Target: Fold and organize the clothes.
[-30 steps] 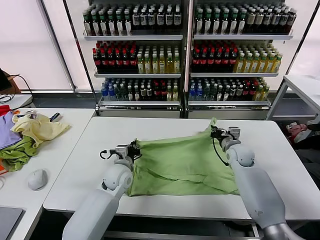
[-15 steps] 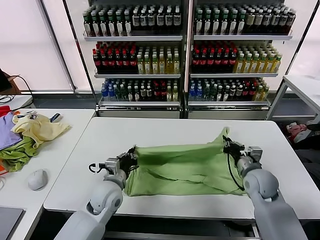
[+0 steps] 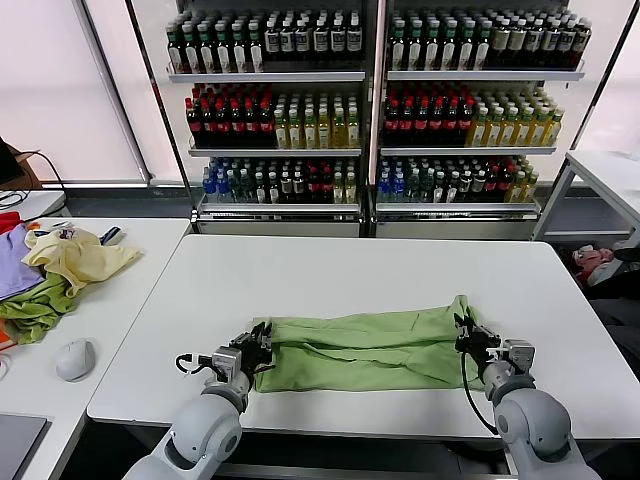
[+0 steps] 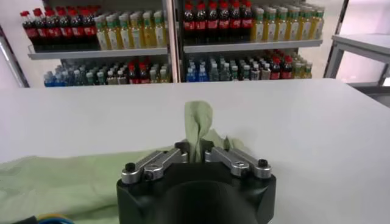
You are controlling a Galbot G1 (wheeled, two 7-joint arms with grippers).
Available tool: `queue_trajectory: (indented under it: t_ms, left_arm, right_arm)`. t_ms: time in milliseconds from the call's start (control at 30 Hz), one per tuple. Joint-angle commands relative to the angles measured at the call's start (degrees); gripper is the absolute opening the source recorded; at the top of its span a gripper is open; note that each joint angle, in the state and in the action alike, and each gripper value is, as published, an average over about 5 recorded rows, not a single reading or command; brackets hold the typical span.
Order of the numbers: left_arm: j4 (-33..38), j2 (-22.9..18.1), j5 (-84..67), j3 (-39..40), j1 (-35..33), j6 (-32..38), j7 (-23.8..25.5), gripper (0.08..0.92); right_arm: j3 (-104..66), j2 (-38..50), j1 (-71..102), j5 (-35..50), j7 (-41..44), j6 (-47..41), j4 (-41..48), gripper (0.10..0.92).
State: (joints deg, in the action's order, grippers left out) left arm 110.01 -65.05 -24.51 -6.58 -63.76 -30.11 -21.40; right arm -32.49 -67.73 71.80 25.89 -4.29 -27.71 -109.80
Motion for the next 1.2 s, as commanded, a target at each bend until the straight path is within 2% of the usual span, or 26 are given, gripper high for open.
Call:
queue_trajectory:
  t_ms: [33,300,467,533,600,800,933,1067,1200]
  left_arm:
    - [5.1,-7.6,9.1,-1.0,-7.3,0.8,-6.1,0.369]
    - [-3.8,-15.6,13.7,-0.4,-4.1,-0.7,-10.8,0.594]
    - [-7.5,-17.0,14.2,-0.3,-3.7,-2.4,-11.6,0.737]
    - [-8.3,-17.2,13.9,-0.4,-3.7,-3.0,-11.8,0.747]
    - [-8.5,-17.2,13.4,-0.4,-3.8,-3.2,-11.8,0.715]
    - [-7.9,-16.5,11.0,-0.5,-3.9,-3.3,-11.5,0.545]
    - [-7.2,-14.7,8.4,-1.4,-3.7,-3.3,-10.8,0.424]
    - [-6.3,-11.1,5.6,-3.8,-3.2,-3.2,-10.2,0.311]
    - [-5.7,-4.3,2.8,-9.1,-2.5,-2.7,-8.7,0.199]
  right_arm:
    - [-1.0,-0.8,6.0,-2.6,0.2,1.6,-4.8,0.426]
    - [-1.0,-1.6,7.8,-3.4,0.3,2.2,-6.0,0.659]
    - [-1.2,-1.5,8.5,-3.4,0.4,2.6,-6.2,0.79]
    - [-1.3,-1.4,8.6,-3.4,0.4,2.7,-6.3,0.811]
    - [-1.4,-1.4,8.6,-3.3,0.5,2.8,-6.3,0.82]
    - [-1.1,-1.5,8.1,-3.2,0.5,2.7,-6.5,0.823]
    - [-1.0,-1.5,7.7,-3.0,0.5,2.7,-6.3,0.823]
    - [-1.1,-1.4,7.3,-2.6,0.5,2.7,-6.2,0.823]
    - [-1.2,-1.0,6.8,-2.0,0.5,2.8,-6.1,0.823]
